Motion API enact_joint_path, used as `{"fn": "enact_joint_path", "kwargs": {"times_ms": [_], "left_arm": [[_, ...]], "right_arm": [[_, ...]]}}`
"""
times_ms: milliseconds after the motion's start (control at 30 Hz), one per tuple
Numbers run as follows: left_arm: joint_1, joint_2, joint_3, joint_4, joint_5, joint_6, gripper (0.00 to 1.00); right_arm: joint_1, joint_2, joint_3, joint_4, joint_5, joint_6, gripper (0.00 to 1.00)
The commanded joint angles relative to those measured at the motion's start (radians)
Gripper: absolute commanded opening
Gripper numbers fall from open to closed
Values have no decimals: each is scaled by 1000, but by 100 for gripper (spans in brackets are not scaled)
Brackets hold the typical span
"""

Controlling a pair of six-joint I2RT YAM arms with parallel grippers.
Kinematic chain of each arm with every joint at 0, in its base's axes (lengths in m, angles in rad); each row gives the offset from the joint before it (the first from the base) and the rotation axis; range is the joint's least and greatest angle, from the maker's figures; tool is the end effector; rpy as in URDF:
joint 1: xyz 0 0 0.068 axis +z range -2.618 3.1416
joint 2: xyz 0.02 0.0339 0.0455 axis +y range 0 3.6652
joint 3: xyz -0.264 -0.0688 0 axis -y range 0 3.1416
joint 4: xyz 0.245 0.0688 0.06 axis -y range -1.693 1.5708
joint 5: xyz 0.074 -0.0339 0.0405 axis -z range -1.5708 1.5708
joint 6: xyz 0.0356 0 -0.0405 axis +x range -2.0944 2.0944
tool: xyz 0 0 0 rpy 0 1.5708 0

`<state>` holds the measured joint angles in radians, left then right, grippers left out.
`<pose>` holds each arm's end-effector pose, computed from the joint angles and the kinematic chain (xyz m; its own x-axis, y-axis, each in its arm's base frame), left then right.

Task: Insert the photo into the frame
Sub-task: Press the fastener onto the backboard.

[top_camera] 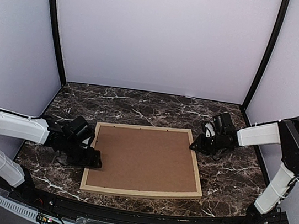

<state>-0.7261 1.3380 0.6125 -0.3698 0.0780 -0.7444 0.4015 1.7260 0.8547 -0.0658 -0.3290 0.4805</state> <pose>0.1719 -0.1563 0.1554 -0.9555 -0.0549 -0.2898 0.0560 0.9308 -0.3611 0.2976 0.1389 0.1387 -0.9101 0.0888 -0.4047 -0.1413 0.8517 0.5046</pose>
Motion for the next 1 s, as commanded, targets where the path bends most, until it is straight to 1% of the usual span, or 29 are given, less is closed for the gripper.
{"fn": "enact_joint_path", "kwargs": {"times_ms": [0, 167, 300, 400, 500, 600, 733, 933, 967], "left_arm": [[-10, 43, -15, -44, 17, 8, 83], [9, -14, 58, -84, -57, 56, 83], [83, -11, 93, -82, -42, 136, 81], [161, 14, 95, -29, -12, 178, 76], [208, 57, 109, 12, 10, 214, 71], [216, 116, 131, 33, 16, 235, 68], [221, 178, 150, 59, 30, 251, 62], [221, 195, 154, 71, 28, 251, 48], [221, 194, 156, 72, 29, 251, 45]], "right_arm": [[16, 44, -39, -54, -2, 5, 15], [15, 38, -33, -61, -2, 4, 16], [14, 32, -30, -70, -3, 1, 17], [15, 22, -29, -77, 1, 0, 20], [15, 8, -26, -89, 1, -1, 22], [16, -4, -20, -104, 4, -6, 24], [16, -13, -13, -122, 5, -9, 29], [16, -54, -12, -153, 29, -11, 36], [15, -63, -9, -164, 41, -14, 37]]}}
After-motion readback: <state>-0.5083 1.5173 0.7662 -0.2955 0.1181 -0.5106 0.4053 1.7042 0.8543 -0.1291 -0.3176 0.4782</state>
